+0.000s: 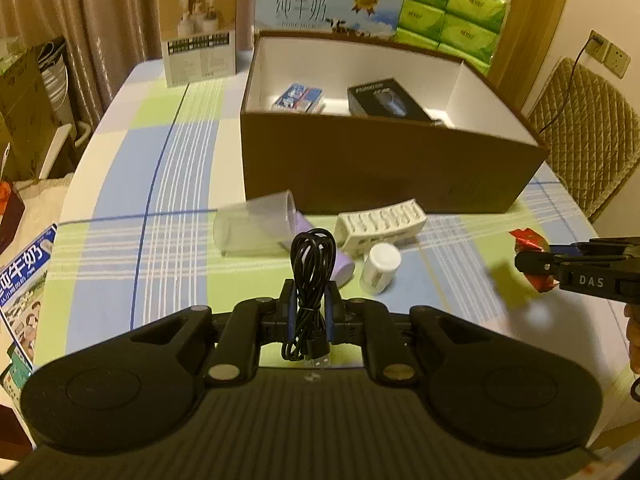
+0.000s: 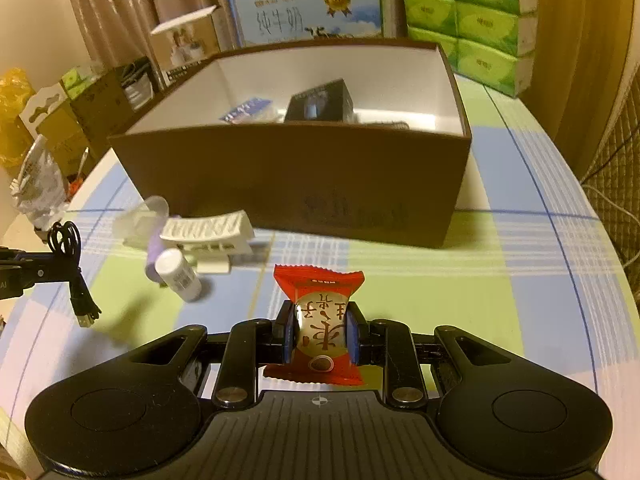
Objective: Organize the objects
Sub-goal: 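Lift the cable with the left while the right carries the candy packet over the brown box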
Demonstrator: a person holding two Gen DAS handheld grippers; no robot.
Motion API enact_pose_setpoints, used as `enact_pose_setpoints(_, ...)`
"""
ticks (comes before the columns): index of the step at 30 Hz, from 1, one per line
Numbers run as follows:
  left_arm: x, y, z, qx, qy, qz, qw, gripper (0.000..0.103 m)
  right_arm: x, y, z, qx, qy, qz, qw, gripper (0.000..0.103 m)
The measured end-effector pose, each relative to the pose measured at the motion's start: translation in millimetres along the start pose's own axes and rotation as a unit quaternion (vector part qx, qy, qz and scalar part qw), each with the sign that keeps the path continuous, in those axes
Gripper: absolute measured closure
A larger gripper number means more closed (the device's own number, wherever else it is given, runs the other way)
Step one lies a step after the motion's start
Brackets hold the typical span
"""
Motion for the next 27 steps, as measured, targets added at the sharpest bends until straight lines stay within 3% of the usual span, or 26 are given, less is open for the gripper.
enact_pose_setpoints(13,8,21,-47,0.05,-0.016,0.008,0.9986,0.093,-15,12,-52,0.052,0.024,-0.019,0.998,0.08)
enact_pose_setpoints(27,14,18,-132,0.111,-0.034,0.008,0.9932,0.093,-1,5,-133,0.107,0.03,-0.017,0.994,0.08)
Point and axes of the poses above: each gripper's, at about its wrist camera, not at the fingertips, and y roughly against the way its jaws point, x to its right, z to its underside, the point moved 10 cm from there along -y, roughly the way its jaws point
